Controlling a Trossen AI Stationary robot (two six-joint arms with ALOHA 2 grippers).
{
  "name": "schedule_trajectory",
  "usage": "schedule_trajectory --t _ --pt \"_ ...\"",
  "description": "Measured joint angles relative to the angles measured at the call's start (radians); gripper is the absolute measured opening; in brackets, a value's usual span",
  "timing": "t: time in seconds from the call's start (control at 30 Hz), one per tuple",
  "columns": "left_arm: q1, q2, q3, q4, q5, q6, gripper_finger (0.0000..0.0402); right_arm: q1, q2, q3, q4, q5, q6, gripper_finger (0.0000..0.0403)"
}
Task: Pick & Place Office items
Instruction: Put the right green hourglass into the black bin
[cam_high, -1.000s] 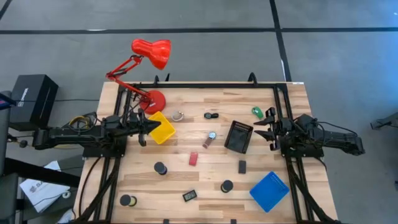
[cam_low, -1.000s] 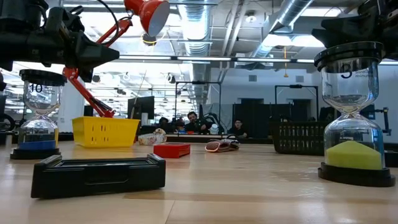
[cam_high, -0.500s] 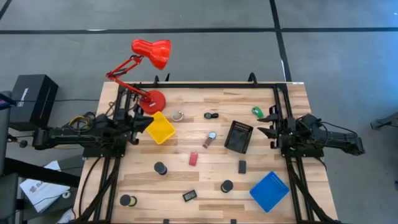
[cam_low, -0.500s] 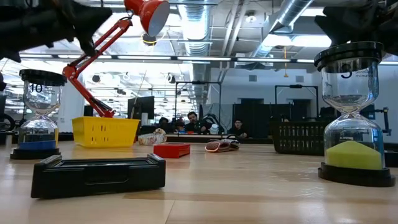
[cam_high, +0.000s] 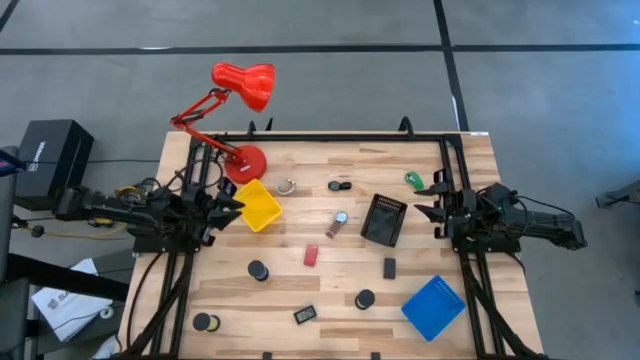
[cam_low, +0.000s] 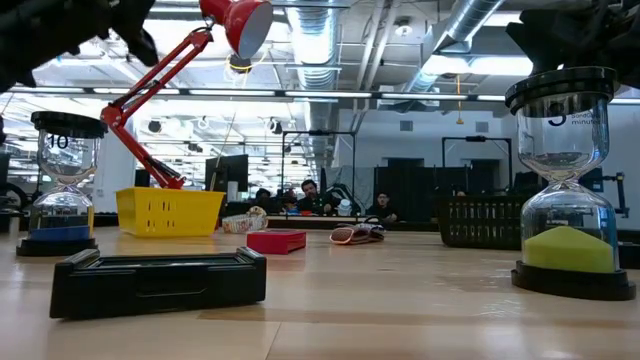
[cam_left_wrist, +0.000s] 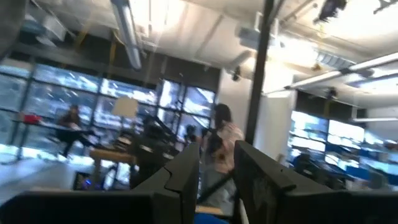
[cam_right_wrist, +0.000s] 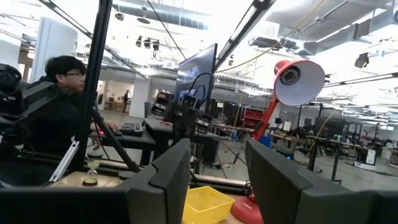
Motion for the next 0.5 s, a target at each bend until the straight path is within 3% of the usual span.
schedule_trajectory --t 0.23,0.5 --pt "-0.057 0.245 0.140 -0.001 -0.055 0.111 0.0098 0.000 0.000 0.000 0.010 0.000 0.000 0.0147" --pt "-0.056 0.434 0.229 -0.001 -0.055 0.282 0.0098 0.014 0.000 0.000 0.009 -0.005 0.026 0.0147"
